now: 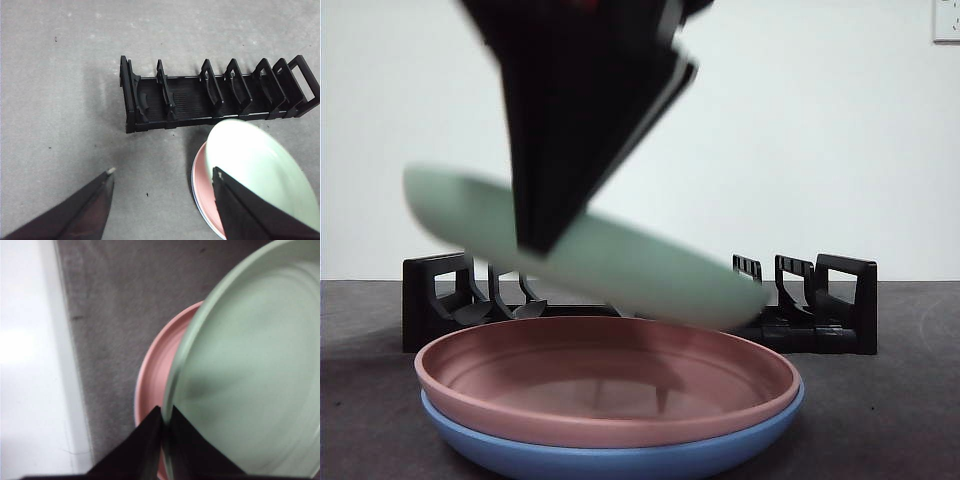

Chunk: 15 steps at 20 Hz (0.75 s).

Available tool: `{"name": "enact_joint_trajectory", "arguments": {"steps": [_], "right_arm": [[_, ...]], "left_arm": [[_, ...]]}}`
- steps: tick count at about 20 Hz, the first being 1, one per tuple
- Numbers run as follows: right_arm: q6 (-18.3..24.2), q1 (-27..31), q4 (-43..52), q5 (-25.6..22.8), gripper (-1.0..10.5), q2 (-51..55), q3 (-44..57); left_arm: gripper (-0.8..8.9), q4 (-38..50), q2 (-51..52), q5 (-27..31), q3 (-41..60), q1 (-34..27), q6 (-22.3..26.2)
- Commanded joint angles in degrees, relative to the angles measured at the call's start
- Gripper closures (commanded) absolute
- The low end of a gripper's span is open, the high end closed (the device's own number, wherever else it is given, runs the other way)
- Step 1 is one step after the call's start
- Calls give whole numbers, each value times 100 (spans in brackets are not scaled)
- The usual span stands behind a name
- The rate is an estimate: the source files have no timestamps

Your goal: Place the plate

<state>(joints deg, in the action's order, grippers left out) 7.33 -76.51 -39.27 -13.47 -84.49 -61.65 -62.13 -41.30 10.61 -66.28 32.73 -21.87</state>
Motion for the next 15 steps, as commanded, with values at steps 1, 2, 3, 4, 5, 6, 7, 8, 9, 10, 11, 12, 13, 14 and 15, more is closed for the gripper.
{"name": "enact_joint_trajectory", "arguments": {"steps": [1, 2, 3, 4, 5, 6, 7, 8, 9, 10, 11, 12, 13, 14, 15], "right_arm": [[59, -98, -26, -22, 934, -343, -87], [33, -98, -39, -17, 934, -452, -87], [9, -98, -44, -7, 934, -546, -87], [-20, -98, -48, -7, 934, -616, -87], [-55, -98, -42, -4, 934, -693, -87], [-96, -98, -46, 20, 934, -752, -87], [-116, -98, -68, 70, 934, -815, -87], [-144, -98, -114, 175, 934, -887, -87], [-216, -98, -170, 264, 934, -968, -87], [-269, -94, -221, 326, 933, -1032, -87], [-317, -94, -256, 380, 924, -1067, -87], [-407, -94, -275, 470, 867, -1067, -87], [-562, -98, -264, 494, 782, -1064, -98], [-708, -98, -286, 492, 710, -1045, -138], [-765, -98, -350, 492, 670, -997, -203]], "left_arm": [[501, 35, -37, 37, -83, 22, 0], [501, 35, -37, 37, -83, 22, 2], [501, 35, -35, 37, -83, 22, 2], [501, 35, -35, 37, -83, 22, 2], [501, 35, -35, 37, -83, 22, 2], [501, 35, -37, 37, -83, 22, 0], [501, 37, -37, 37, -83, 22, 2], [501, 37, -35, 37, -83, 22, 2], [501, 35, -35, 37, -83, 22, 0], [501, 35, -37, 37, -83, 22, 0], [501, 35, -35, 37, -83, 22, 2], [501, 31, -35, 37, -83, 24, 2], [501, 28, -35, 37, -83, 22, 0], [501, 31, -35, 37, -83, 22, 2], [501, 35, -35, 37, -83, 22, 0]]}}
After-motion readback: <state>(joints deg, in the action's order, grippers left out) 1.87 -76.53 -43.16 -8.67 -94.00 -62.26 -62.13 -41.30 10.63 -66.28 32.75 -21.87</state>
